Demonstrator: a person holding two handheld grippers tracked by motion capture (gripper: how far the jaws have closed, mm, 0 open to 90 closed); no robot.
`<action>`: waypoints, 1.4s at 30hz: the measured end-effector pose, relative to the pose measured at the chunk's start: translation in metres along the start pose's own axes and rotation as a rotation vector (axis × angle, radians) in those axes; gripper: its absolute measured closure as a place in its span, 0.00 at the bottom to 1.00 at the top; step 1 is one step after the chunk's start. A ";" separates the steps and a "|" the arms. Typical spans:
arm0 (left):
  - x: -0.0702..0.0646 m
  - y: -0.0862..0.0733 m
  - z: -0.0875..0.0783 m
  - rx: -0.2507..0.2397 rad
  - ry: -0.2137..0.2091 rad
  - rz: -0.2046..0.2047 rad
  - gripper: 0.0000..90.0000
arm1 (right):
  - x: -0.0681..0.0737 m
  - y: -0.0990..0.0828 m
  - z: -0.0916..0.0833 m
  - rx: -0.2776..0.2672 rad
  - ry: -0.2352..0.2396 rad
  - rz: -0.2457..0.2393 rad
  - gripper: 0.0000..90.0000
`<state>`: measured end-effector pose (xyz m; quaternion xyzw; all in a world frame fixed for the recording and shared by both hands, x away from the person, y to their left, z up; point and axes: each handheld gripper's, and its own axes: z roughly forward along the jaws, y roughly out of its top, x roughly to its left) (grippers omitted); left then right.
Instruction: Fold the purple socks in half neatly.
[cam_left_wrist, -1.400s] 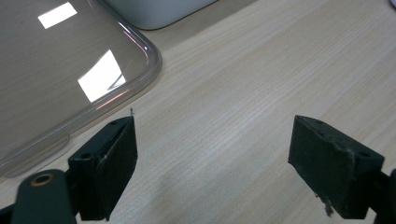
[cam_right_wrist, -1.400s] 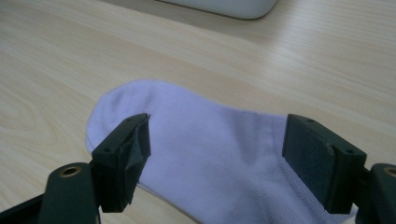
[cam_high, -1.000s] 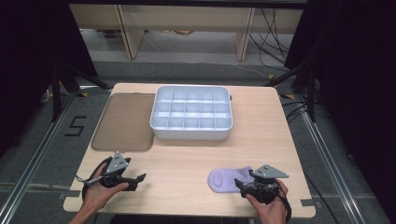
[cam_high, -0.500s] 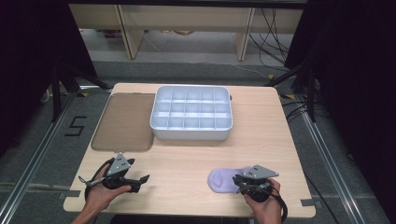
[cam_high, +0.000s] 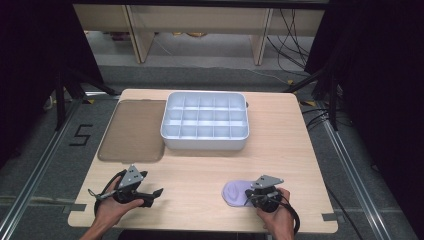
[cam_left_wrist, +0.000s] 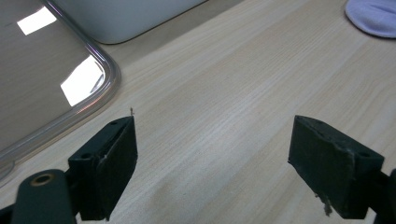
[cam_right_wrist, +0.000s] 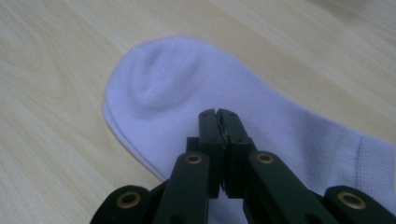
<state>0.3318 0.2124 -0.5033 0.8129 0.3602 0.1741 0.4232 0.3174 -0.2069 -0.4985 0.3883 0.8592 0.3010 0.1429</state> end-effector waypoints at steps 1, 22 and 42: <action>0.000 0.000 0.000 0.000 0.000 -0.001 0.17 | 0.001 0.000 0.001 0.006 0.004 0.000 1.00; 0.000 0.001 0.000 0.026 -0.010 0.030 0.17 | 0.036 0.030 0.029 -0.012 0.116 -0.114 1.00; -0.011 0.004 0.006 0.028 -0.048 0.026 0.19 | 0.076 0.062 0.055 -0.003 0.222 -0.249 1.00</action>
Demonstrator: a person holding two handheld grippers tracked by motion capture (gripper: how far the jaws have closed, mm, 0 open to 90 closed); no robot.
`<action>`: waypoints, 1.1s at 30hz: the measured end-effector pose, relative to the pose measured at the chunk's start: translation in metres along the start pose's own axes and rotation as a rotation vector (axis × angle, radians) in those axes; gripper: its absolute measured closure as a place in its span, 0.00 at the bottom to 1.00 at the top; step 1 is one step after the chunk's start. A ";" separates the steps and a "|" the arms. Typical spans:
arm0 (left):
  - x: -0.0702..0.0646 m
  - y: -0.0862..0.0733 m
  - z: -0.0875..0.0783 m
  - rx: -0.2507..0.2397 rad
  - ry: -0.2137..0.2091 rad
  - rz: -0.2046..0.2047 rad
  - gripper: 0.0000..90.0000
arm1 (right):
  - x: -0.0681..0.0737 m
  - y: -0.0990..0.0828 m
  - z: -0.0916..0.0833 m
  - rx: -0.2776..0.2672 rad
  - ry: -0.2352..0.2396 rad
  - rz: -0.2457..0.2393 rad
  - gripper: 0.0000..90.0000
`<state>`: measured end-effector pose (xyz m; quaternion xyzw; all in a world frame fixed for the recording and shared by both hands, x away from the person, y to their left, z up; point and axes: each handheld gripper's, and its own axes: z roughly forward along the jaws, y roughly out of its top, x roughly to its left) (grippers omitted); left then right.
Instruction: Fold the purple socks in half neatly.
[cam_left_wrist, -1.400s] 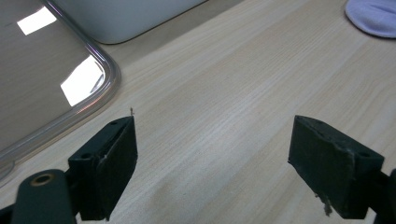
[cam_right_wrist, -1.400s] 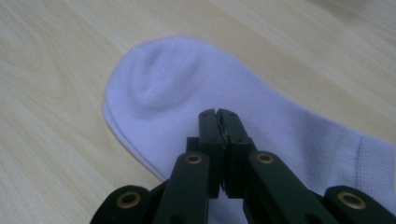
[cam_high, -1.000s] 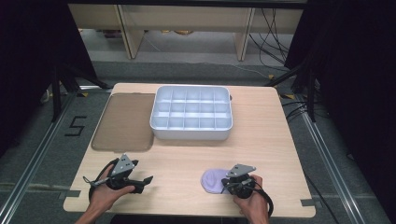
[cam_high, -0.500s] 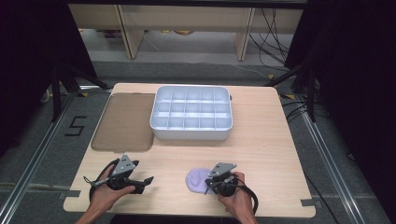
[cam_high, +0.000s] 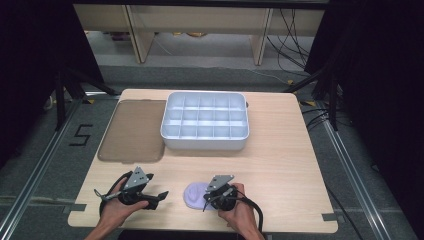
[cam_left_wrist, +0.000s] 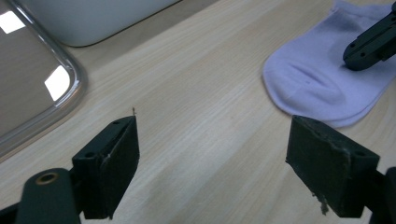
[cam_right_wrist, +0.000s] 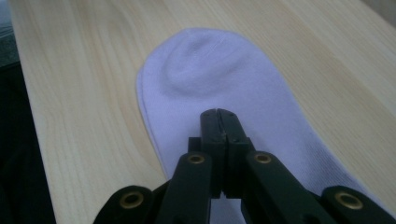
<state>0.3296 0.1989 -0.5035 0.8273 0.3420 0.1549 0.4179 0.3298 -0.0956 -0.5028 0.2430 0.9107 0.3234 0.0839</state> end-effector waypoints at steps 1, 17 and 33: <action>-0.001 0.001 0.001 0.011 -0.020 0.012 0.20 | 0.002 0.001 0.003 -0.013 0.005 -0.003 1.00; -0.027 0.009 0.022 0.032 -0.135 -0.002 0.34 | 0.016 0.010 0.010 -0.011 0.055 -0.039 1.00; -0.044 0.006 0.037 0.070 -0.220 0.065 0.76 | 0.019 0.010 0.011 -0.012 0.055 -0.032 0.99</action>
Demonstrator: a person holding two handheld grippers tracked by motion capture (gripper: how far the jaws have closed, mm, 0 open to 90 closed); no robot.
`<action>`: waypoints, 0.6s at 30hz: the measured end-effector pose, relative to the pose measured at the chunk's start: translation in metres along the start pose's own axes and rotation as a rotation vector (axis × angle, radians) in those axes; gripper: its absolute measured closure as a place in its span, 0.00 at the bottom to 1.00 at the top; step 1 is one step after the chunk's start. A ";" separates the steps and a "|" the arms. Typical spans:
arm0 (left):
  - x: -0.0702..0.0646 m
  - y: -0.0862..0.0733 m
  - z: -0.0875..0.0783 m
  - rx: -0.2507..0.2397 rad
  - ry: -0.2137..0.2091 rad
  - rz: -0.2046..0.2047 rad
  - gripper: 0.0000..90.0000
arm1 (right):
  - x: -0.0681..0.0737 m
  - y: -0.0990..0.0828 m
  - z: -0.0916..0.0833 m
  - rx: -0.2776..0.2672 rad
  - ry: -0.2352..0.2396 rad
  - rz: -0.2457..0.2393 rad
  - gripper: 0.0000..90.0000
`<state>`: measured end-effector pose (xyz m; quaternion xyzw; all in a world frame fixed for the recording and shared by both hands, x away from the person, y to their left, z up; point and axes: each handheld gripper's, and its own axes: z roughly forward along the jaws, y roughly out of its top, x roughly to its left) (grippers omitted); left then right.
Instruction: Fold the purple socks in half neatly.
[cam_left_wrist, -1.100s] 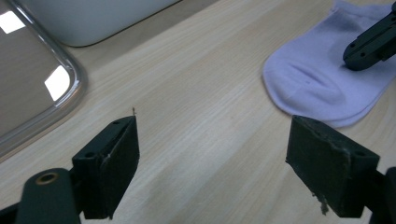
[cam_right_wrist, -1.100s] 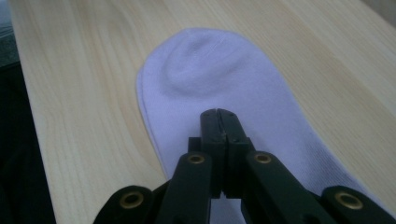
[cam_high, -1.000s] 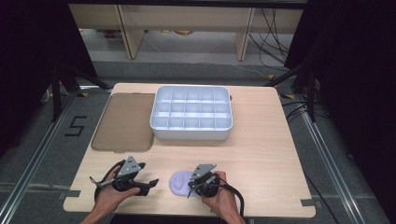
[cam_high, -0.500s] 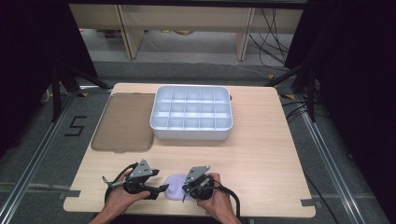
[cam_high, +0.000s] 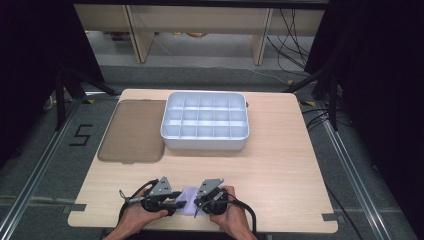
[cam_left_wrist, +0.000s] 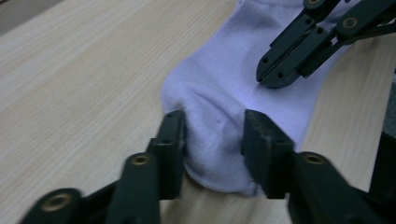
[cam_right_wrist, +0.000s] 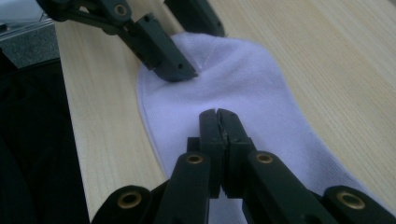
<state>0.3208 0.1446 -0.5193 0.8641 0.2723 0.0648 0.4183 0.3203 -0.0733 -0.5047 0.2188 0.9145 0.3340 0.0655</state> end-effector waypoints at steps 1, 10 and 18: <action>0.000 -0.001 0.000 -0.001 0.000 -0.001 0.79 | -0.001 0.000 0.000 -0.005 -0.003 -0.008 0.98; 0.000 0.001 -0.008 -0.022 -0.002 0.033 0.89 | -0.008 -0.011 -0.029 -0.026 -0.055 0.043 0.97; -0.003 0.004 -0.013 -0.050 -0.034 -0.005 0.89 | -0.007 -0.021 -0.023 0.035 -0.061 0.047 0.99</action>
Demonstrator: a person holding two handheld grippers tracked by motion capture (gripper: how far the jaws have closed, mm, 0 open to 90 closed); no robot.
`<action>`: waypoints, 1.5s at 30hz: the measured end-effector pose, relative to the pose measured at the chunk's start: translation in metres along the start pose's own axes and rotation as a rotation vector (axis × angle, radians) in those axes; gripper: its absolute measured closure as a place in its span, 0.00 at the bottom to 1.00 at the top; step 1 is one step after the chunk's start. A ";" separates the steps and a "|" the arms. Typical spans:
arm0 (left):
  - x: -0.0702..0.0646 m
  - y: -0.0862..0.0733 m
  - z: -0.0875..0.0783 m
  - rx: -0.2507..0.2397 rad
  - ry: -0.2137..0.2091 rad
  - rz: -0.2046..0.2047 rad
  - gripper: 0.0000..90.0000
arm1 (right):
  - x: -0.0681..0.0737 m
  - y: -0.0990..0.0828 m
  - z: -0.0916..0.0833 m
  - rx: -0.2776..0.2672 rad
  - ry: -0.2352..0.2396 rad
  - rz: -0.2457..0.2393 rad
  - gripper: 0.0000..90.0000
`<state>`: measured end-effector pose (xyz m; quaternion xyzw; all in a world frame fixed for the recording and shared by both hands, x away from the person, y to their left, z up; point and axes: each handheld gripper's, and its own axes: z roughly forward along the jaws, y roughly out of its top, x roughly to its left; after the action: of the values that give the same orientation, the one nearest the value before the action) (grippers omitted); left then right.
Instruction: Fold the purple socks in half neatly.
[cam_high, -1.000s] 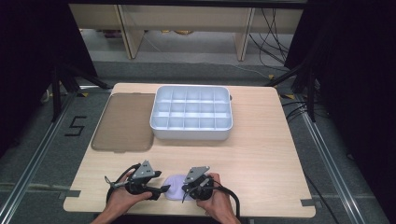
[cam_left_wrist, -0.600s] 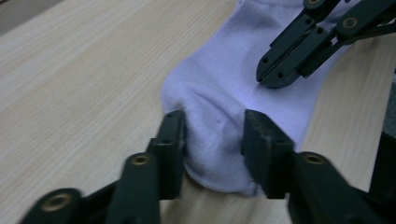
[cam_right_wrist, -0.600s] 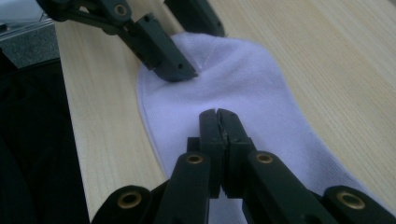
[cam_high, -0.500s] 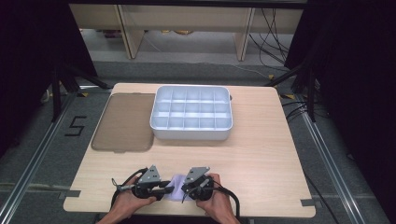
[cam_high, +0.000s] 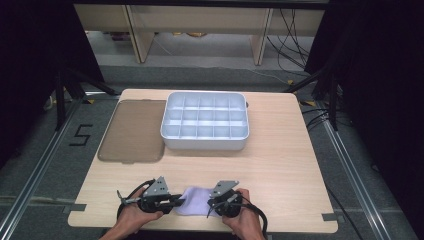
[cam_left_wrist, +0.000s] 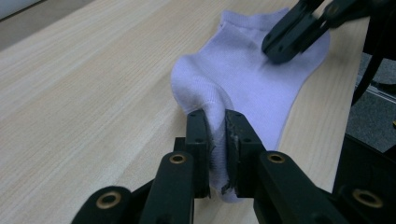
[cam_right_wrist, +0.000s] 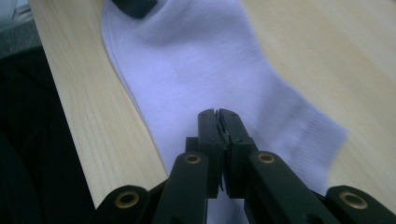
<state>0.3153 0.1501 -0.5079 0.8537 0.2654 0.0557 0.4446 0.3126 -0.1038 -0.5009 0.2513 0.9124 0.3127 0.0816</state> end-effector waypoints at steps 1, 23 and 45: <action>0.001 0.001 -0.003 0.009 0.001 -0.004 0.89 | 0.001 0.003 0.002 0.002 0.004 -0.016 0.99; 0.012 0.007 -0.026 -0.019 -0.010 -0.046 0.89 | -0.010 0.056 0.046 -0.011 -0.002 -0.055 1.00; 0.011 0.016 -0.030 -0.052 -0.031 -0.124 0.88 | -0.025 0.020 0.007 0.002 -0.020 0.004 1.00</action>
<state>0.3210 0.1696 -0.4788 0.8245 0.3096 0.0218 0.4731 0.3440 -0.0990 -0.4947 0.2561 0.9114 0.3092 0.0897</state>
